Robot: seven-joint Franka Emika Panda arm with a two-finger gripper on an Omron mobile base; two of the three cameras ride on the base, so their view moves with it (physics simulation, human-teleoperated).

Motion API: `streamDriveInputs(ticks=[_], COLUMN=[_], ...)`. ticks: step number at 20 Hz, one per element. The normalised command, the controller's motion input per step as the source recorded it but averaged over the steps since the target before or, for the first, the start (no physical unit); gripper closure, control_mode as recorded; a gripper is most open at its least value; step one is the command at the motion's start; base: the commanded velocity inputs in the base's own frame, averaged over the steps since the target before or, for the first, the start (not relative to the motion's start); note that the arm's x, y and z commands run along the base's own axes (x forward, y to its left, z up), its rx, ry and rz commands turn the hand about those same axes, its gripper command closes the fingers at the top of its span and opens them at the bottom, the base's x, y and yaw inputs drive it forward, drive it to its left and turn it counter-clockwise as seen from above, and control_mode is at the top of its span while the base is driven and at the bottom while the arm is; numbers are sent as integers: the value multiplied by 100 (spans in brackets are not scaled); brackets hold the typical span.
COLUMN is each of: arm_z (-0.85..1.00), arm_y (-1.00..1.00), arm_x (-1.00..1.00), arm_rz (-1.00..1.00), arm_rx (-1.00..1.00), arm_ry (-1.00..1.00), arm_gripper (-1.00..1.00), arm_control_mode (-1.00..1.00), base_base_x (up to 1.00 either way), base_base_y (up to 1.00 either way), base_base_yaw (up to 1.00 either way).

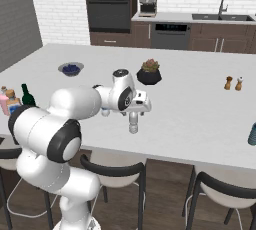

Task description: Move the plastic bottles in the middle to the plastics group, and the glass bottles in the middle to the glass group.

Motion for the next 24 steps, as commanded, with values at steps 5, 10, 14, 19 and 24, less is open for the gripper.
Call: streamDriveInputs(ticks=[5, 10, 14, 19, 24], arm_z=[-1, -3, -14, -18, -18], arm_y=[0, 0, -1, 0, 0], arm_x=[32, 25, 3, 0, 0], arm_rz=[1, 5, 5, 5, 5], arm_rx=[1, 3, 3, 2, 2], arm_ry=[0, 0, 0, 0, -1], arm_gripper=[-100, -100, -100, -100, -100], arm_control_mode=[-100, -100, -100, -100, -100], base_base_x=[0, 0, 0, 0, 0], base_base_y=[0, 0, 0, 0, 0], base_base_yaw=[0, 0, 0, 0, 0])
